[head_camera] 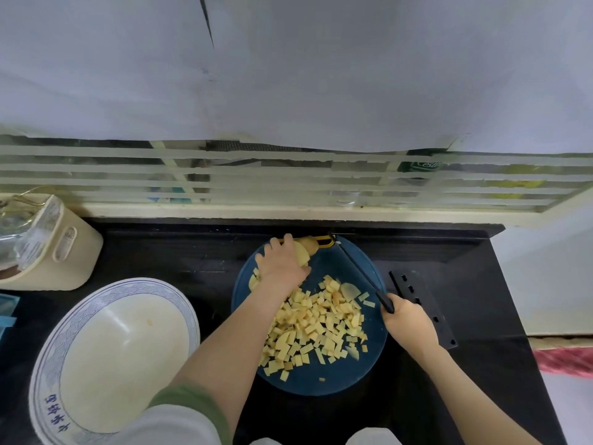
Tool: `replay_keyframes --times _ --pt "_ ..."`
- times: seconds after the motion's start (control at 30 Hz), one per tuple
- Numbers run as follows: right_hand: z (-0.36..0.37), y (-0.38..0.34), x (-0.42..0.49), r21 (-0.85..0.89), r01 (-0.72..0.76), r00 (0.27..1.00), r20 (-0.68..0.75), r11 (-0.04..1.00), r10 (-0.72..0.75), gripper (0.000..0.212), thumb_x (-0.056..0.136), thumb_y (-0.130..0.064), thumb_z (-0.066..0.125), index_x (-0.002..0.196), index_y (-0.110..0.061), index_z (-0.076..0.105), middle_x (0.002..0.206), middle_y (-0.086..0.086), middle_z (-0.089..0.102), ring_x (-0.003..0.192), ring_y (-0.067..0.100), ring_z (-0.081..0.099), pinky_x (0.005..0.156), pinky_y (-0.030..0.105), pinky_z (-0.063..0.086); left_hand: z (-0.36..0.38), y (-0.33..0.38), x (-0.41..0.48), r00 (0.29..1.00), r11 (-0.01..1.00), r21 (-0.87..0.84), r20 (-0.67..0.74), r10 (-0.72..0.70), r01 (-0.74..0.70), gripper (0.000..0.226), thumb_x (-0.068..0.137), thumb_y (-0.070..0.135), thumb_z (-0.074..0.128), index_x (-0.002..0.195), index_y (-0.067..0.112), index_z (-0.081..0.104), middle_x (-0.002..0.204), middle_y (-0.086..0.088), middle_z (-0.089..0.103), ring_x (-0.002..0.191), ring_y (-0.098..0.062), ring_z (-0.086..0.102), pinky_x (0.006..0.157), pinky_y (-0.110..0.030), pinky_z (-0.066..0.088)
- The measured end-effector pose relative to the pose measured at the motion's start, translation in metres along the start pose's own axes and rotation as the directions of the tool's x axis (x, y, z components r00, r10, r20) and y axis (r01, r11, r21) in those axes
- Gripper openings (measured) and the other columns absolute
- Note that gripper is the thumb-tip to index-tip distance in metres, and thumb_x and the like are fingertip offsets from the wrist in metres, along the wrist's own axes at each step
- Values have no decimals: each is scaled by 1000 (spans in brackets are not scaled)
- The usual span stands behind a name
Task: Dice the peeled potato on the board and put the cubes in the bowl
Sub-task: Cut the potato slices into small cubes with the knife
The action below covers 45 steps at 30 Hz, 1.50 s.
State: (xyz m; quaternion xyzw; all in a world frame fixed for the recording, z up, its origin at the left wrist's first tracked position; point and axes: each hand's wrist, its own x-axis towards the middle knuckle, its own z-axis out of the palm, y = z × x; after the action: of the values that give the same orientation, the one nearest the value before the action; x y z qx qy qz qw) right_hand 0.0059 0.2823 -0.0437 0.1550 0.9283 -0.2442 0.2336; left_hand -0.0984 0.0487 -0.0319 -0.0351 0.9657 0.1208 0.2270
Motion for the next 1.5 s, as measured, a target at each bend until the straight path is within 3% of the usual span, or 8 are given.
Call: replay_keyframes --times 0.4,0.57,0.73,0.87,1.07,1.2,1.4,1.5 --pt "12 -21 -3 -53 -52 999 -8 997 51 21 94 -18 47 112 -19 57 74 -2 60 66 18 61 52 27 45 -3 -1 -4 995 985 156 86 54 -67 88 79 51 64 146 19 17 145 -13 29 134 -30 27 106 -49 27" --pt "11 -14 -9 23 -103 995 2 994 103 16 94 -16 45 99 -21 59 75 -1 62 67 18 62 55 30 49 -1 0 -5 994 996 87 104 -31 22 83 77 48 69 140 14 26 137 -16 36 127 -34 37 100 -43 36" --pt "10 3 -23 169 -179 984 17 969 179 16 95 -16 46 91 -20 61 77 2 65 69 21 64 59 33 53 -3 2 -11 997 999 -46 75 12 -9 81 77 38 70 141 15 26 133 -16 33 120 -36 42 95 -45 40" --pt "12 5 -35 274 -216 976 23 937 218 16 97 -18 48 93 -15 63 77 4 66 71 20 63 56 27 46 -11 5 -13 999 998 -64 33 28 -25 84 76 39 70 142 16 23 135 -15 33 120 -36 43 98 -49 36" --pt "24 -2 -53 238 -200 978 109 950 178 17 97 -17 48 89 -16 63 82 3 65 76 17 63 65 28 51 -15 5 -26 999 998 -47 14 40 -39 81 78 43 67 141 15 25 134 -15 35 119 -35 45 99 -48 33" --pt "42 -15 -65 235 -188 976 152 954 155 16 94 -13 49 83 -13 60 79 4 63 70 17 60 58 26 46 -18 5 -36 999 996 -70 -23 44 -46 78 77 42 65 140 14 28 132 -15 38 117 -35 46 97 -47 33" --pt "28 -15 -66 180 -144 985 124 973 123 17 93 -12 48 81 -14 59 75 3 61 66 16 57 56 26 43 -23 16 -43 987 991 -64 -118 112 -120 73 77 45 64 135 13 32 128 -14 43 113 -34 49 96 -47 35" --pt "14 -7 -67 287 -167 986 68 943 154 21 90 -10 49 69 -12 52 65 4 55 55 16 47 52 28 38 -21 31 -42 983 986 -41 -98 155 -159 74 77 46 64 136 14 32 128 -14 44 113 -34 49 97 -48 35"
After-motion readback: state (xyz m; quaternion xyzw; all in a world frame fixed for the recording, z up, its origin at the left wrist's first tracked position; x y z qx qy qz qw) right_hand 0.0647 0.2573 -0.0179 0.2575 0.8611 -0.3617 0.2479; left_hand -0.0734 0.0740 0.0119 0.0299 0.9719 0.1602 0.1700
